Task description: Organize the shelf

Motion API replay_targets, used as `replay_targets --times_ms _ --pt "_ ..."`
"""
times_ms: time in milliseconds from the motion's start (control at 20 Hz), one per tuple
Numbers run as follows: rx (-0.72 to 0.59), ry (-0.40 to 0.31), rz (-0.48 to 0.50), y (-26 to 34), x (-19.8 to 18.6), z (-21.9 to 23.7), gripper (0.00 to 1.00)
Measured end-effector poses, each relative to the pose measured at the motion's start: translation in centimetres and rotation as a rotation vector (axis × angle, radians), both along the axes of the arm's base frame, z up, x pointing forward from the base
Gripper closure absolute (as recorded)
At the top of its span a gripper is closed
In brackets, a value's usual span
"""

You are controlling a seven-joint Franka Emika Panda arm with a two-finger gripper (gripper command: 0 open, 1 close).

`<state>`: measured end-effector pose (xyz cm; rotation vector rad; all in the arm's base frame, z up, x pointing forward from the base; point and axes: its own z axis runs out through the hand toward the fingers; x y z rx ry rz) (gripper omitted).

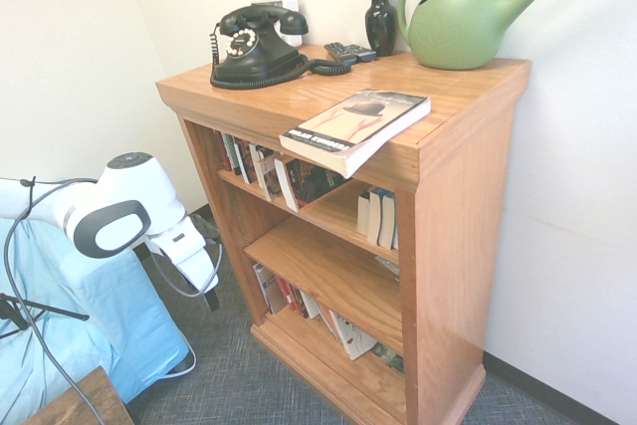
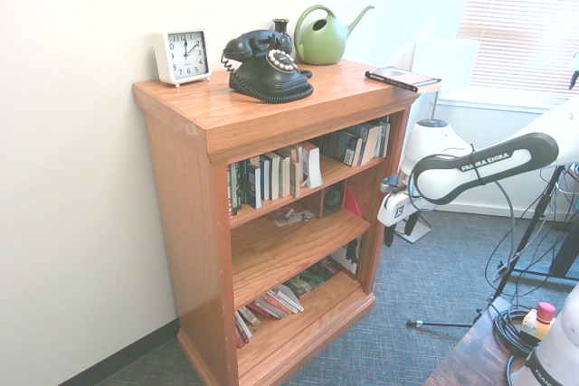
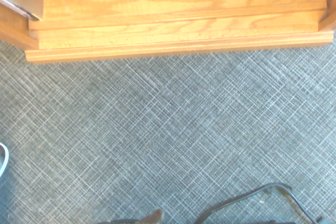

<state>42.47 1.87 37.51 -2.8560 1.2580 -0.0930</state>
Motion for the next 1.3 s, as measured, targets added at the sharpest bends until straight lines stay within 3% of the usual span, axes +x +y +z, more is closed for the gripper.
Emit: replay_targets --times_ms 350,750,900,1300 --pt "-0.043 -0.031 0.003 -1.4 1.1 1.6 0.00" --pt "-0.314 -0.068 0.038 -9.2 2.2 5.8 0.00" --pt "-0.351 -0.060 0.035 -11.3 1.6 6.5 0.00" --pt "-0.753 -0.187 0.058 -12.4 2.8 10.1 0.00"
